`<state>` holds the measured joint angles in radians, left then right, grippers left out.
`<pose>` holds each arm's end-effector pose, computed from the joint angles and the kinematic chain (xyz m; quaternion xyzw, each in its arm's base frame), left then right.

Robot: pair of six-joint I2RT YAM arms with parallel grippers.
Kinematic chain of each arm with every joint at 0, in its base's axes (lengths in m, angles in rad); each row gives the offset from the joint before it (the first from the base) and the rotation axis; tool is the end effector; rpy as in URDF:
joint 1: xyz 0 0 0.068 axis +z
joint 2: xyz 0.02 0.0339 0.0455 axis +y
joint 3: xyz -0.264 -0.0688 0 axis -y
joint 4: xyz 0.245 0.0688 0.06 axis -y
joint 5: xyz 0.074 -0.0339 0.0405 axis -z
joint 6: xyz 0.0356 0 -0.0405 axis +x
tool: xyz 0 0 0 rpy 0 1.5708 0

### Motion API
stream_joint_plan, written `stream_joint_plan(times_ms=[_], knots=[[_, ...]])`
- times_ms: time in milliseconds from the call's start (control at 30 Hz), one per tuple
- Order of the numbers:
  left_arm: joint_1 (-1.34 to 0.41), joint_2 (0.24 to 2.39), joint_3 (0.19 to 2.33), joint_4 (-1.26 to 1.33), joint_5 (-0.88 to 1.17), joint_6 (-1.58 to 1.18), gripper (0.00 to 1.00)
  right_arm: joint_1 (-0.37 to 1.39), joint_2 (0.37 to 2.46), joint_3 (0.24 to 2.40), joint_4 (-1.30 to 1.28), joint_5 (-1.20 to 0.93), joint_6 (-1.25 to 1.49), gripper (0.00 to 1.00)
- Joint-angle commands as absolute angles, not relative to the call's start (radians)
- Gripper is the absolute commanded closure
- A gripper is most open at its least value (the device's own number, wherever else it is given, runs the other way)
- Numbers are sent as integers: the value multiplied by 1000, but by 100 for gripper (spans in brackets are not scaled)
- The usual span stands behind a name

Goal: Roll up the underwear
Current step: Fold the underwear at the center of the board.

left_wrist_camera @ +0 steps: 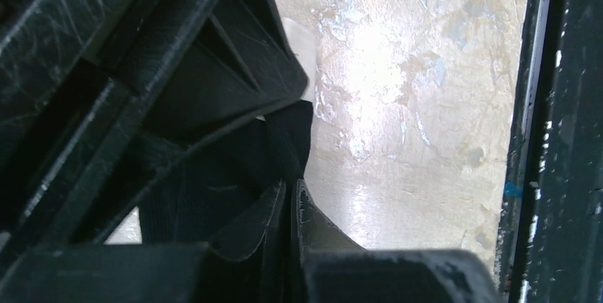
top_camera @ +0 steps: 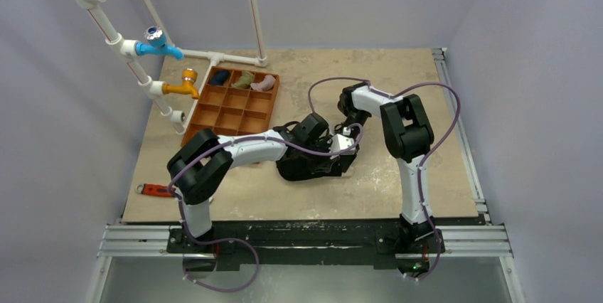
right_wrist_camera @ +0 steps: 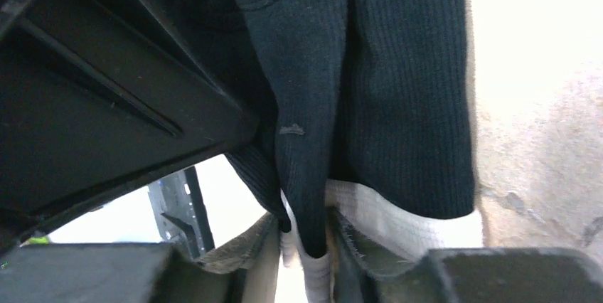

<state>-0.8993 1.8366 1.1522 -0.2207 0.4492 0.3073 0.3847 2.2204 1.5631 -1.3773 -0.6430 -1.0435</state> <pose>0.2259 -0.3092 0.1764 0.5827 0.7174 -0.2943 0.2433 0.3298 0.1566 0.1299 0.5499 -0.7453 -0.3615 0.1069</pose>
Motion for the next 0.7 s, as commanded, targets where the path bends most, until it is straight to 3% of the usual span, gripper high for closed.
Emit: stream_joint_plan(times_ms=[0, 267, 667], knots=[[-902, 1832, 1190, -190, 479, 305, 100, 378, 2212, 1557, -1367, -683, -1079, 66], [-843, 1818, 1178, -177, 561, 260, 100, 356, 2199, 1528, -1369, -714, -1110, 47], [-718, 1832, 1156, -132, 770, 138, 100, 316, 2199, 1522, -1366, -795, -1135, 43]])
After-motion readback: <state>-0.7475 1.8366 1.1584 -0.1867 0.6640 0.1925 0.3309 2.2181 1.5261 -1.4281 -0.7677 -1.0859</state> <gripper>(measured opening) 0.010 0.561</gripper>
